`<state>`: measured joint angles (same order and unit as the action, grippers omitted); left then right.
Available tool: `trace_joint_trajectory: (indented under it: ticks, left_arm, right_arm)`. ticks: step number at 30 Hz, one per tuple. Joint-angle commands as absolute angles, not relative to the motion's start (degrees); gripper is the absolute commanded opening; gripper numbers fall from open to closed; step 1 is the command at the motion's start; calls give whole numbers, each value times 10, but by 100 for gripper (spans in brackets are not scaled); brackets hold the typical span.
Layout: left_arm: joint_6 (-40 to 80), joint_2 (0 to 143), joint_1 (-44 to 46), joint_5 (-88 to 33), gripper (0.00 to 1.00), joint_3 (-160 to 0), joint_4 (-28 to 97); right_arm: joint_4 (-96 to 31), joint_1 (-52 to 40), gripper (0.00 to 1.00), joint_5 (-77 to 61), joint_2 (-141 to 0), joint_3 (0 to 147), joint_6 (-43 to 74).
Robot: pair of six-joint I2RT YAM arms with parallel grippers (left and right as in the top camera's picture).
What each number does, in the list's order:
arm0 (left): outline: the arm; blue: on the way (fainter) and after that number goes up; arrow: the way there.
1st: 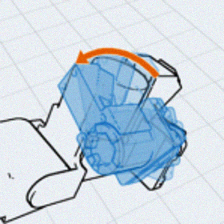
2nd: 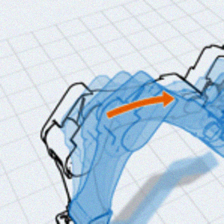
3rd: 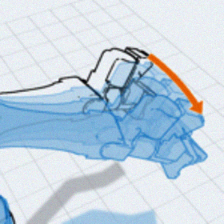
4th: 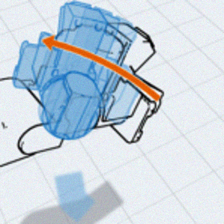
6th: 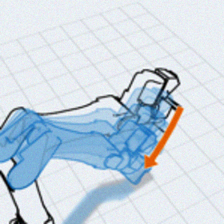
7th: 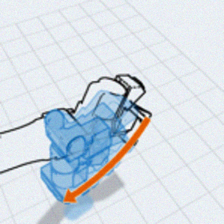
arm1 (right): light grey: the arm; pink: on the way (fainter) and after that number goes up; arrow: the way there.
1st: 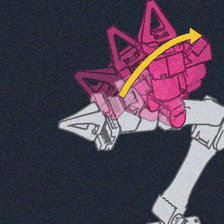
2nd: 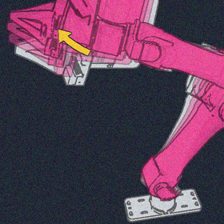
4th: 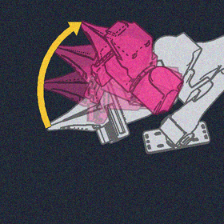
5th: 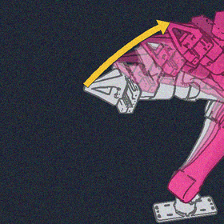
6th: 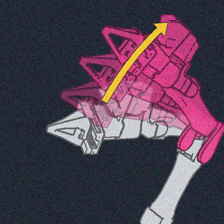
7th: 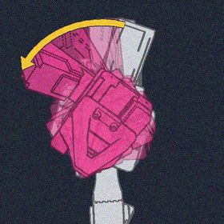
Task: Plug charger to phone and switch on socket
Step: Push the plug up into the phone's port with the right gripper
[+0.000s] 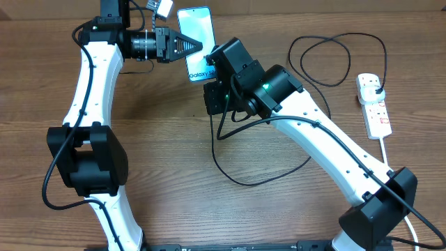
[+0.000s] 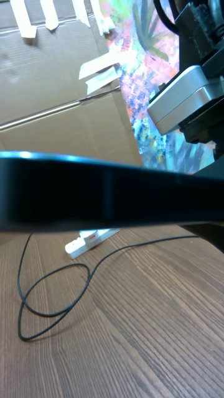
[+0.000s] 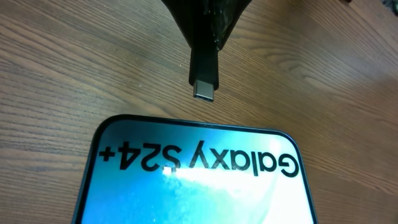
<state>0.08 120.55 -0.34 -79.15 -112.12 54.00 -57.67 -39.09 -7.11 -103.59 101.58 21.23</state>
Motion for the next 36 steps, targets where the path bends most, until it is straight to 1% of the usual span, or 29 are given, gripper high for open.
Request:
trace_joint_trajectory:
  ticks: [1, 16, 25, 36]
  left_arm:
    - [-4, 1197, 1, -839, 4, -1130, 537]
    - [-13, 1197, 13, -840, 4, -1130, 537]
    - [-13, 1197, 12, -840, 4, -1130, 537]
    - [-18, 1197, 8, -830, 4, -1130, 537]
  right_arm:
    - [-572, -394, 4, -74, -1037, 1028, 217]
    - [-569, -394, 4, -72, -1038, 1028, 211]
    - [-576, -393, 4, -41, -1037, 1028, 212]
    - [-574, -393, 4, -52, -1037, 1028, 210]
